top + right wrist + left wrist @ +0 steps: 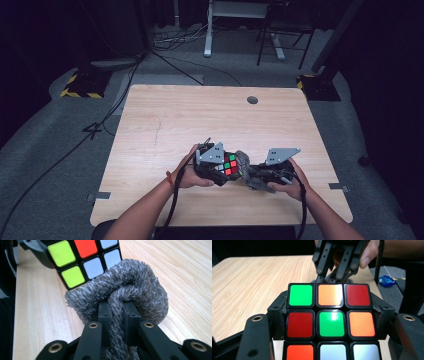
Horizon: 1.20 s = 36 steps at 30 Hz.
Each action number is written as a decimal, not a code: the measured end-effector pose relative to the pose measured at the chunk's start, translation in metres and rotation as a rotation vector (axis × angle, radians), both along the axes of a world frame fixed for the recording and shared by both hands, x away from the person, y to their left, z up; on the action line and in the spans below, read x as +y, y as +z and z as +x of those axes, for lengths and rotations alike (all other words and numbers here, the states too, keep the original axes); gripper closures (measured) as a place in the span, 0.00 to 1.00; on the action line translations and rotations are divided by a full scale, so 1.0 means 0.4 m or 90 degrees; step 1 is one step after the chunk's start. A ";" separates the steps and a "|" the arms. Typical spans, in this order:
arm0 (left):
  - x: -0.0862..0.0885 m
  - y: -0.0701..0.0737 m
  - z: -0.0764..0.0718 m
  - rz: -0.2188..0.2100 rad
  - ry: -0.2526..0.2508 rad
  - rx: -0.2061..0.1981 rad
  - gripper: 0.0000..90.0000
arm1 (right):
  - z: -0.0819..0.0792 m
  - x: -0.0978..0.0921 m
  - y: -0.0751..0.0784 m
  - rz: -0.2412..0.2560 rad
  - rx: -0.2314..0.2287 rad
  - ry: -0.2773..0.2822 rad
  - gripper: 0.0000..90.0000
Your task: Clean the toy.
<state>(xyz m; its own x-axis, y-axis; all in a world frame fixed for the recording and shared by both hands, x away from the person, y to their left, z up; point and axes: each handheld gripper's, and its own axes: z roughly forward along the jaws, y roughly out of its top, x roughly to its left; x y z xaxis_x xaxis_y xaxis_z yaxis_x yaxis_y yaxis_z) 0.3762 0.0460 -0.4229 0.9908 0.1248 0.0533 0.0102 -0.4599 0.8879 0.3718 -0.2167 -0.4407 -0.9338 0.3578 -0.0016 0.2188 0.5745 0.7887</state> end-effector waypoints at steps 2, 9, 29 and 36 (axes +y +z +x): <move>0.000 0.001 -0.001 -0.005 -0.004 -0.004 0.37 | 0.001 0.000 0.004 0.020 0.007 0.006 0.88; 0.010 0.000 0.007 -0.041 -0.013 0.025 0.37 | -0.002 -0.014 0.015 0.110 0.037 0.023 0.89; -0.036 -0.027 -0.007 0.067 -0.017 -0.016 0.36 | -0.037 0.012 0.073 0.107 -0.049 0.045 0.89; -0.046 -0.031 -0.012 0.082 -0.014 -0.023 0.37 | -0.039 0.043 0.068 0.094 -0.050 0.053 0.89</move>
<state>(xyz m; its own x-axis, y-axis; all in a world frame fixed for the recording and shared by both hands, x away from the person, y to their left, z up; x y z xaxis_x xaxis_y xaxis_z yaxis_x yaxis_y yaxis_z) 0.3713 0.0277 -0.4353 0.9902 0.0932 0.1038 -0.0325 -0.5695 0.8214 0.3561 -0.1997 -0.4136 -0.9593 0.2807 -0.0294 0.1092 0.4649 0.8786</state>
